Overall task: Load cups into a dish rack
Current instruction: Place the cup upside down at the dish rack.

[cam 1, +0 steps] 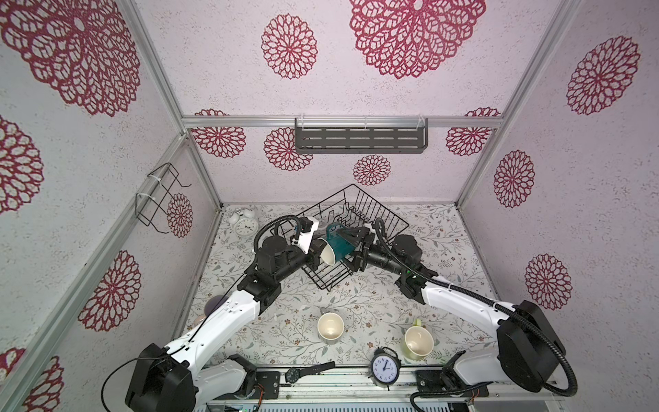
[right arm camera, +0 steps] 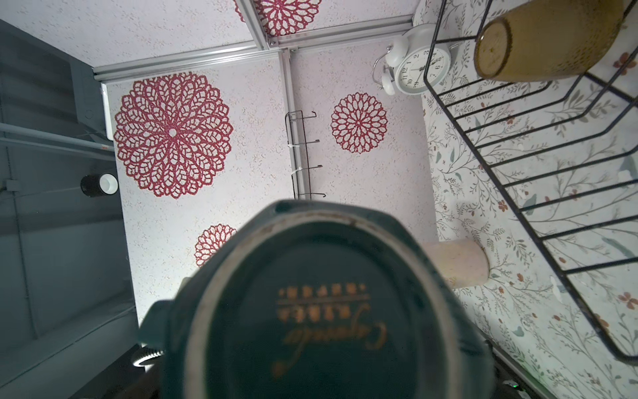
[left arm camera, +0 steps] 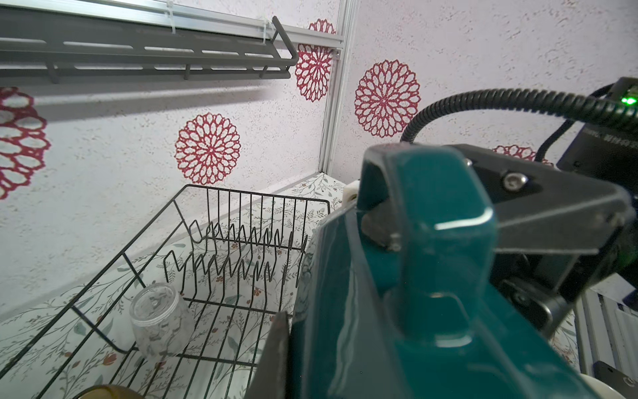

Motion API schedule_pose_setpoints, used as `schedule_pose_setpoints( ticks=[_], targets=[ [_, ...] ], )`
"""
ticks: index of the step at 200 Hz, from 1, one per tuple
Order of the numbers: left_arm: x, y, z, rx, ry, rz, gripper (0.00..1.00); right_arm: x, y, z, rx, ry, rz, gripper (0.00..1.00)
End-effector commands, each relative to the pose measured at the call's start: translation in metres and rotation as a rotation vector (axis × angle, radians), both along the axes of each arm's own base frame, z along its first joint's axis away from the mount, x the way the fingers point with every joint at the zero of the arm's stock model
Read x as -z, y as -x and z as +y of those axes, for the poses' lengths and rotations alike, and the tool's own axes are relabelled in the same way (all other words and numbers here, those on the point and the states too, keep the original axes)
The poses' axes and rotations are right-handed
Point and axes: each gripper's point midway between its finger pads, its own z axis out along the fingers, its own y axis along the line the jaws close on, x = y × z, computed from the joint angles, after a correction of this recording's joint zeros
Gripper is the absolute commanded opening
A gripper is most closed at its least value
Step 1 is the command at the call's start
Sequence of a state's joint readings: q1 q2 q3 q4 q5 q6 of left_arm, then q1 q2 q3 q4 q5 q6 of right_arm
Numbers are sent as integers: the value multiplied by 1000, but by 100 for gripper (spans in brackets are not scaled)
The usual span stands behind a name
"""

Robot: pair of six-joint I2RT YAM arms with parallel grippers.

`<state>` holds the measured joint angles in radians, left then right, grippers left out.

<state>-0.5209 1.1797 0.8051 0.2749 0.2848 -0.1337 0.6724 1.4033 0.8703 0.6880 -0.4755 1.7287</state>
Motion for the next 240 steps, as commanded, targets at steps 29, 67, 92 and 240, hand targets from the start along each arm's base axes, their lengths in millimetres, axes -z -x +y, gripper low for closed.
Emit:
schedule_pose_setpoints(
  ticks=[29,67,92,240],
  targets=[
    [-35,8,-9,41,81,-74,17,-47,-7,-7,27,15,-284,62],
    [-27,4,-5,15,51,-63,55,-35,-23,-17,70,105,-332,62],
    [-15,3,2,-22,-10,-42,85,-28,-40,-24,110,196,-408,62],
    [34,23,154,-677,-19,141,97,82,-147,-11,126,1001,-954,58]
  ],
)
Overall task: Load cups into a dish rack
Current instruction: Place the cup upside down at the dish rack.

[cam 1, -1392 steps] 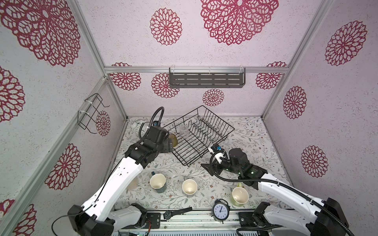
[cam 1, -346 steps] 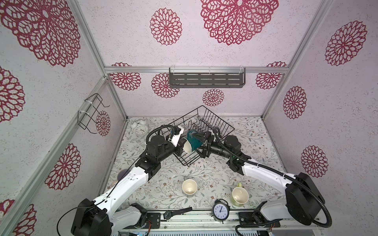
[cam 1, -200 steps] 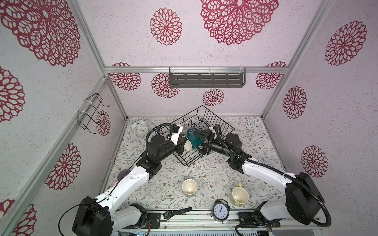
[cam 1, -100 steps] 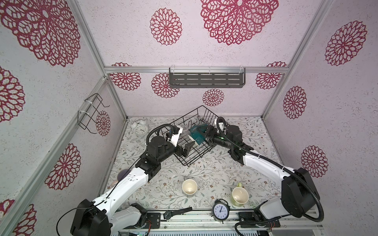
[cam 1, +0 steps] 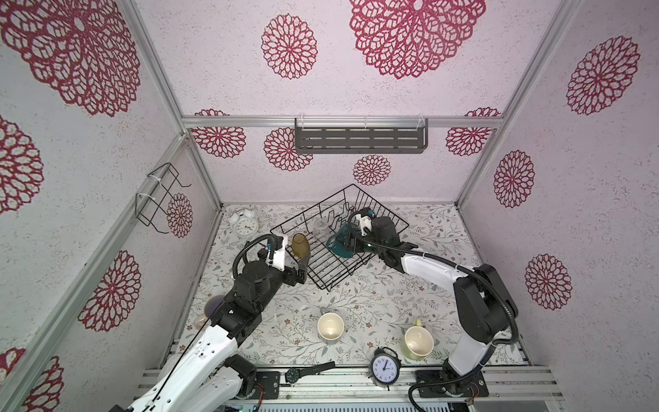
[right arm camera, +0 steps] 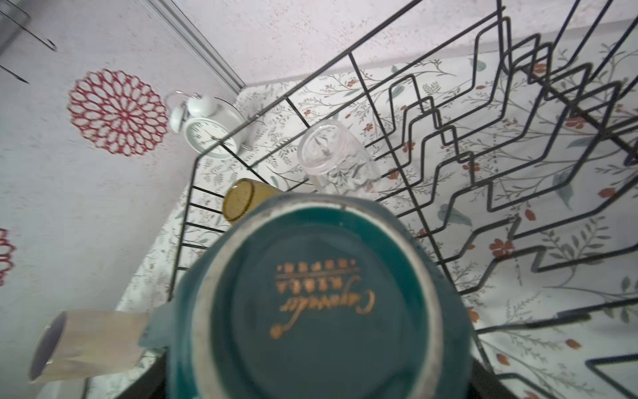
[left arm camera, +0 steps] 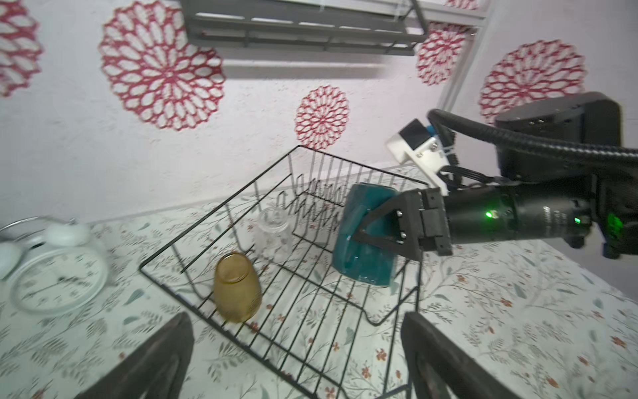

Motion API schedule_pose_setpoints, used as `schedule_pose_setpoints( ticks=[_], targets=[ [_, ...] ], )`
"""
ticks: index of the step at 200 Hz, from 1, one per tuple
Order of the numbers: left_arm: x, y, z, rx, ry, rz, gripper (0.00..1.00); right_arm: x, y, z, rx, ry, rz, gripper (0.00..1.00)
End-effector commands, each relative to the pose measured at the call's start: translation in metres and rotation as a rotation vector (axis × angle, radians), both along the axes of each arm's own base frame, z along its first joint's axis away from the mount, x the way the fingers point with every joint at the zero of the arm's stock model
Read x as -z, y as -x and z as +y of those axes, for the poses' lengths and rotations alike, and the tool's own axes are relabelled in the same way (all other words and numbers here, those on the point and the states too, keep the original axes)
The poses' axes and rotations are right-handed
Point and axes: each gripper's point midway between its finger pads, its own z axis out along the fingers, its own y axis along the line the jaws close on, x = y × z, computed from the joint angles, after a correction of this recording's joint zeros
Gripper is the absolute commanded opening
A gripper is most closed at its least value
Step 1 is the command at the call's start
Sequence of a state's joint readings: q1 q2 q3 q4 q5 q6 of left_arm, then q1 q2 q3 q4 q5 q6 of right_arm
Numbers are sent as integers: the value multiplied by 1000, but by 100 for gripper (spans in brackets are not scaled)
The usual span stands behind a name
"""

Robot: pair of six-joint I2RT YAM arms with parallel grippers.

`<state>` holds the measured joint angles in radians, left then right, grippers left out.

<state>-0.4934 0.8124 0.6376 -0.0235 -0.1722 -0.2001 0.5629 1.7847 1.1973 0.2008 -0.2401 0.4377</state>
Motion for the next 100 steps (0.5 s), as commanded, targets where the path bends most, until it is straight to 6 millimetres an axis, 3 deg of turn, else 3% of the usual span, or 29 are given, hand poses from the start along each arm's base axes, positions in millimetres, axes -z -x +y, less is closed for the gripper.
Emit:
schedule_pose_setpoints(
  ticks=[1,47,100],
  targets=[
    [9,-3,40,-194,34,43,97,-59,-23,13,-38,8,-275,58],
    [15,0,70,-326,64,66,97,-44,-33,46,-94,111,-376,58],
    [20,11,84,-380,78,69,97,-30,-49,53,-125,198,-510,57]
  ],
)
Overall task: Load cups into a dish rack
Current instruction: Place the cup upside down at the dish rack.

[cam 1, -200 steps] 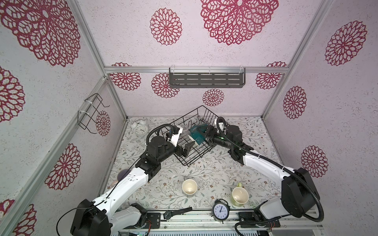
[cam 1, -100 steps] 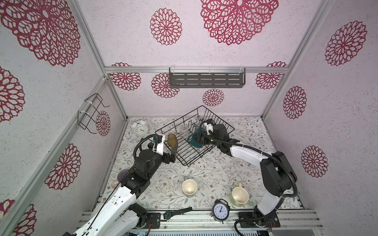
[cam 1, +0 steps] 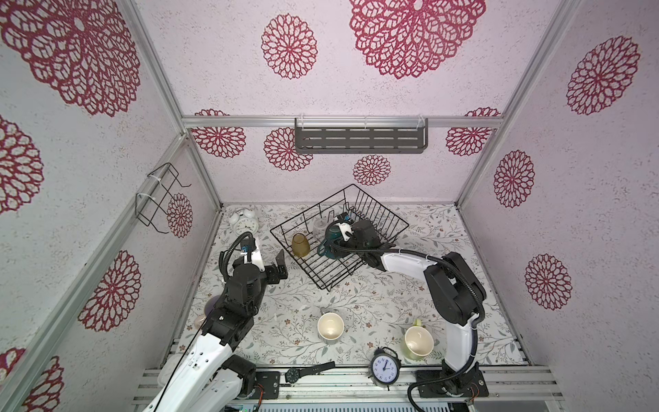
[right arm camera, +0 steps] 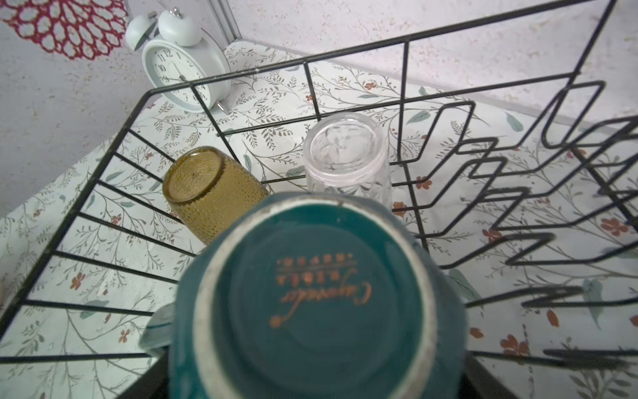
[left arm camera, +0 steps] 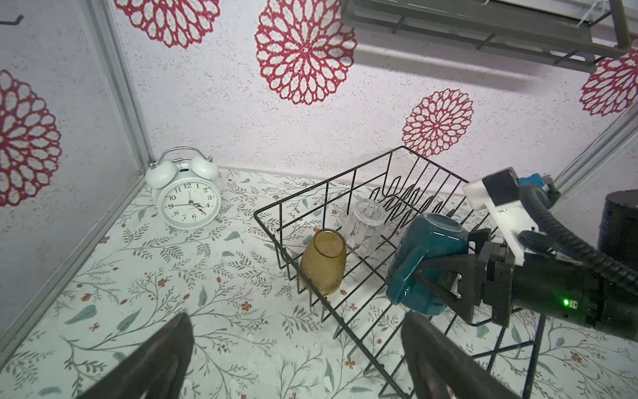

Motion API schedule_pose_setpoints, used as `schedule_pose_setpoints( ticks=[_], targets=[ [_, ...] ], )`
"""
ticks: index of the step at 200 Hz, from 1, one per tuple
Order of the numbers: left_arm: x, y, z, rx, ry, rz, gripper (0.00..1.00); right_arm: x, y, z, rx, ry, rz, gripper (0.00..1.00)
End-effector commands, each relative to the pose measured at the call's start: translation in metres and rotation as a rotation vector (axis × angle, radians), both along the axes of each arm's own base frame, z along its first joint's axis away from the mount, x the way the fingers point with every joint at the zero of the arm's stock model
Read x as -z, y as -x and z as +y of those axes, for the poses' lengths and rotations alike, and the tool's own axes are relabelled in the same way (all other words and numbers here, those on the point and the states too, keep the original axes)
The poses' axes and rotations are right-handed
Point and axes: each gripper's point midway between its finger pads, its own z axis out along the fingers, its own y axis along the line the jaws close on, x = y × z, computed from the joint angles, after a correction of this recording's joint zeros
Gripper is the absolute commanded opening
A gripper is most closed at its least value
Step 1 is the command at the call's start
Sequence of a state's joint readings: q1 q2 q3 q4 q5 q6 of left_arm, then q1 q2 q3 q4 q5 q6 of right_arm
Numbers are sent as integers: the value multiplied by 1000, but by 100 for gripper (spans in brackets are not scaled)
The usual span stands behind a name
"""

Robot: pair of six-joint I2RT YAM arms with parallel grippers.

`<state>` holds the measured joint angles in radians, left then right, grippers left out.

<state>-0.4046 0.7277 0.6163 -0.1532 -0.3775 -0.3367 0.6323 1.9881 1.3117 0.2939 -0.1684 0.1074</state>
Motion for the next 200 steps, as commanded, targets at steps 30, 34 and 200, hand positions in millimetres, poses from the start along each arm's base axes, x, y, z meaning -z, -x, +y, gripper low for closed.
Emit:
schedule_pose_setpoints(
  ticks=[30,34,200],
  targets=[
    [5,15,17,-67,62,-15,97,-63,-49,-8,157,-31,-278,54],
    [5,16,16,-62,71,-22,97,-64,-50,-8,159,-35,-283,54],
    [-8,22,21,-72,108,-92,97,-26,-39,1,224,-78,-289,62]
  ],
)
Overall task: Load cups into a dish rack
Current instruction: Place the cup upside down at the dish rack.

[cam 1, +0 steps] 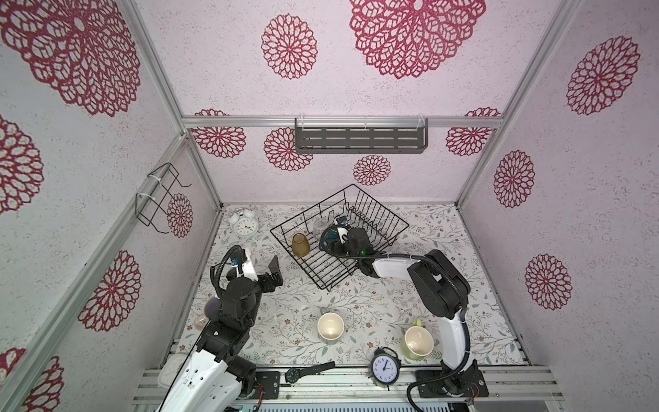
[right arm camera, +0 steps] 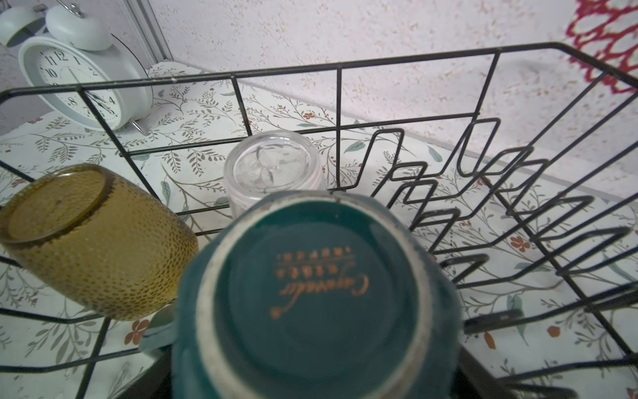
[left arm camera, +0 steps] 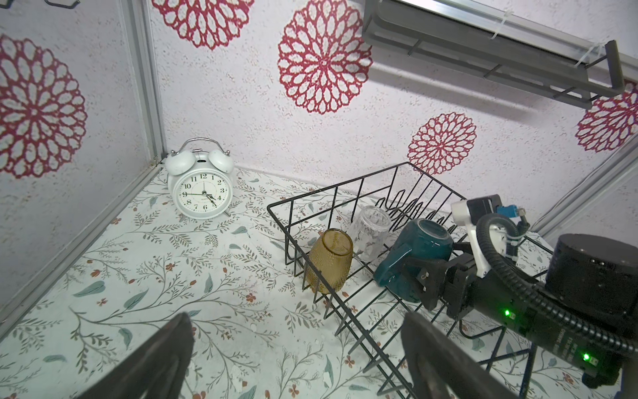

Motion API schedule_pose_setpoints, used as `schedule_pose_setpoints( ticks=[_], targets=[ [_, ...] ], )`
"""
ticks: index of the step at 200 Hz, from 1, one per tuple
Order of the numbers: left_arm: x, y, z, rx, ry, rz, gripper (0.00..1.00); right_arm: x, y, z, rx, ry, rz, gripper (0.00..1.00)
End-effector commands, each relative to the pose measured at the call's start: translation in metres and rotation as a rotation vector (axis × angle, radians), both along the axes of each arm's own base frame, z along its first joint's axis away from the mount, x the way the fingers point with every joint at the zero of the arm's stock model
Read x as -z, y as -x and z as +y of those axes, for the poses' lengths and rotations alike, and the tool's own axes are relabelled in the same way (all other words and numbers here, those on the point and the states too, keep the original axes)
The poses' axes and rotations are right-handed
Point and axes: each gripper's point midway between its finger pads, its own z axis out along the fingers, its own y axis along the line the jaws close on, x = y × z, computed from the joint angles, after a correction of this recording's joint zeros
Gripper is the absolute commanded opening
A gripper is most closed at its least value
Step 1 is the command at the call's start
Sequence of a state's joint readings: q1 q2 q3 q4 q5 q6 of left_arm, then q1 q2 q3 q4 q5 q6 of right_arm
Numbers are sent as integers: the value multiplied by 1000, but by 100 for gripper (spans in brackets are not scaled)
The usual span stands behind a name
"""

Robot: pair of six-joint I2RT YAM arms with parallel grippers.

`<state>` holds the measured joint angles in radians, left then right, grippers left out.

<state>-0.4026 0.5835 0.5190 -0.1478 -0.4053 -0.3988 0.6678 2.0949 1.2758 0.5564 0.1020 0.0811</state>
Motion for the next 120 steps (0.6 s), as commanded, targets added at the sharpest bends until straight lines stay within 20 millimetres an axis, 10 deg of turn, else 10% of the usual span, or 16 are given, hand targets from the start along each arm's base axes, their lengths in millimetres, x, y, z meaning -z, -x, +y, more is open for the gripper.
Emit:
schedule_pose_setpoints(
  ticks=[1,120],
  targets=[
    [-14,2,7,-31,33,-41,97,-45,-7,9,13,-103,-122,62],
    [-15,9,13,-56,41,-33,97,-36,8,1,-22,1,-144,98]
  ],
)
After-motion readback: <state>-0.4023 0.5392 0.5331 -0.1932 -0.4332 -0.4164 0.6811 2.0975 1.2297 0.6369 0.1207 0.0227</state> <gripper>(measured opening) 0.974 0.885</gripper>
